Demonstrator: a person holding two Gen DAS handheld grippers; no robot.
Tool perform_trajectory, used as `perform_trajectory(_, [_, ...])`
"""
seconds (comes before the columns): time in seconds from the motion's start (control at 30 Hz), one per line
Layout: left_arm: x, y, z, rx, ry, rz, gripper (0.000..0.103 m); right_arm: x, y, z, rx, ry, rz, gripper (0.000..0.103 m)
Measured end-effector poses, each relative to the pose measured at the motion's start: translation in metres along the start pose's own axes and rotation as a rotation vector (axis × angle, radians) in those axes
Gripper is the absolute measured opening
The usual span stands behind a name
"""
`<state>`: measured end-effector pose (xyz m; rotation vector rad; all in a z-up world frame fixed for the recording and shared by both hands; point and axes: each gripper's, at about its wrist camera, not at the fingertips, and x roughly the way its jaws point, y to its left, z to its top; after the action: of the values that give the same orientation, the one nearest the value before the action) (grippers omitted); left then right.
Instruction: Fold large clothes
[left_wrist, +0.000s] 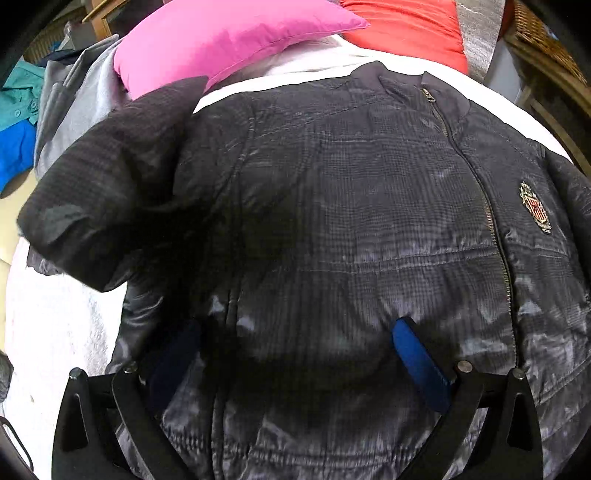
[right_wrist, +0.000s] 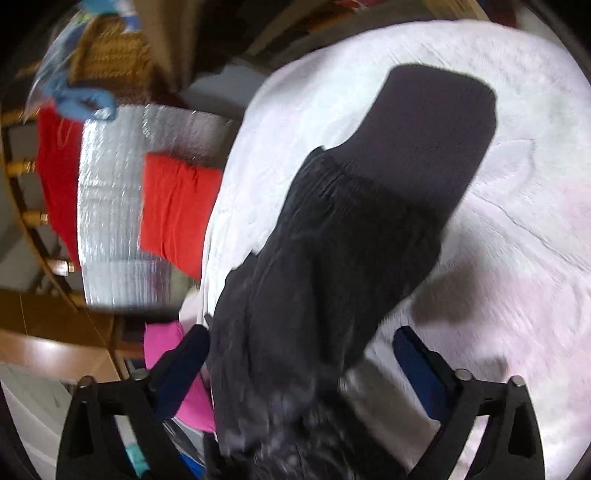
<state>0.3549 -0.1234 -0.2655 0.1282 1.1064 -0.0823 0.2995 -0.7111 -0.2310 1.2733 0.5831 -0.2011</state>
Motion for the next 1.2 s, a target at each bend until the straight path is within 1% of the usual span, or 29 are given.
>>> perform_trajectory(0.07, [0.001,0.001,-0.002,-0.014,-0.011,-0.013,0.103,0.006,-0.003,0.009,0.01,-0.034,-0.047,0.083])
perform_trajectory(0.13, [0.001,0.001,-0.004,-0.017,-0.02,-0.024,0.103,0.012,-0.009,0.014,0.037,-0.048,-0.047,0.058])
perform_trajectory(0.17, [0.001,0.001,-0.006,-0.019,-0.03,-0.027,0.103,0.013,-0.008,0.015,0.038,-0.047,-0.048,0.051])
perform_trajectory(0.2, [0.0,0.001,-0.01,-0.021,-0.042,-0.026,0.103,0.014,-0.007,0.016,0.032,-0.046,-0.046,0.036])
perform_trajectory(0.23, [0.0,0.0,-0.014,-0.02,-0.055,-0.019,0.103,0.014,-0.004,0.014,0.021,-0.05,-0.045,0.028])
perform_trajectory(0.27, [-0.001,-0.002,-0.018,-0.017,-0.065,-0.007,0.103,0.012,0.003,0.011,-0.004,-0.071,-0.05,0.026])
perform_trajectory(0.3, [-0.004,-0.002,-0.023,-0.02,-0.062,-0.003,0.103,0.008,0.013,0.008,-0.047,-0.094,-0.061,0.021])
perform_trajectory(0.33, [-0.004,-0.003,-0.026,-0.022,-0.061,-0.004,0.103,0.002,0.022,0.006,-0.099,-0.118,-0.067,0.019])
perform_trajectory(0.4, [-0.006,-0.003,-0.025,-0.008,-0.03,-0.017,0.103,-0.009,0.053,-0.006,-0.236,-0.175,-0.047,0.019])
perform_trajectory(0.47, [-0.009,-0.004,-0.016,0.028,0.024,-0.025,0.103,-0.016,0.083,-0.025,-0.361,-0.201,0.01,0.019])
perform_trajectory(0.5, [-0.015,-0.003,-0.016,0.034,0.011,-0.012,0.103,-0.019,0.094,-0.036,-0.414,-0.203,0.037,0.019])
perform_trajectory(0.53, [-0.023,0.001,-0.016,0.021,-0.027,0.012,0.103,-0.02,0.11,-0.052,-0.485,-0.199,0.071,0.019])
perform_trajectory(0.57, [-0.036,0.006,-0.017,-0.002,-0.089,0.045,0.103,-0.02,0.119,-0.063,-0.53,-0.191,0.09,0.019])
perform_trajectory(0.67, [-0.073,0.025,-0.02,-0.064,-0.25,0.092,0.103,-0.013,0.157,-0.115,-0.706,-0.133,0.167,0.019])
perform_trajectory(0.73, [-0.09,0.046,-0.024,-0.13,-0.325,0.14,0.103,-0.004,0.172,-0.145,-0.788,-0.086,0.203,0.019])
perform_trajectory(0.8, [-0.1,0.066,-0.031,-0.197,-0.365,0.169,0.103,0.011,0.187,-0.183,-0.866,-0.007,0.229,0.019])
perform_trajectory(0.83, [-0.105,0.076,-0.035,-0.229,-0.382,0.183,0.103,0.023,0.194,-0.202,-0.899,0.054,0.234,0.022])
perform_trajectory(0.87, [-0.11,0.083,-0.035,-0.246,-0.387,0.193,0.103,0.03,0.195,-0.215,-0.917,0.1,0.234,0.022])
perform_trajectory(0.9, [-0.11,0.095,-0.044,-0.262,-0.389,0.202,0.103,0.043,0.198,-0.235,-0.95,0.169,0.227,0.022])
perform_trajectory(0.93, [-0.109,0.1,-0.045,-0.276,-0.389,0.206,0.103,0.058,0.199,-0.254,-0.982,0.252,0.204,0.032])
perform_trajectory(0.97, [-0.112,0.108,-0.042,-0.297,-0.386,0.205,0.103,0.072,0.197,-0.264,-0.992,0.325,0.187,0.045])
perform_trajectory(1.0, [-0.11,0.11,-0.043,-0.312,-0.384,0.202,0.103,0.089,0.192,-0.279,-0.997,0.435,0.149,0.078])
perform_trajectory(1.03, [-0.111,0.115,-0.045,-0.33,-0.379,0.192,0.103,0.099,0.187,-0.29,-0.998,0.51,0.125,0.085])
perform_trajectory(1.07, [-0.104,0.127,-0.04,-0.34,-0.377,0.183,0.103,0.104,0.182,-0.3,-1.007,0.559,0.115,0.085])
perform_trajectory(1.13, [-0.105,0.135,-0.038,-0.358,-0.379,0.172,0.103,0.1,0.176,-0.312,-1.039,0.646,0.107,0.085])
perform_trajectory(1.17, [-0.103,0.134,-0.029,-0.363,-0.385,0.164,0.103,0.091,0.174,-0.312,-1.05,0.675,0.121,0.085])
perform_trajectory(1.2, [-0.105,0.133,-0.029,-0.363,-0.391,0.153,0.103,0.08,0.175,-0.306,-1.06,0.681,0.158,0.085])
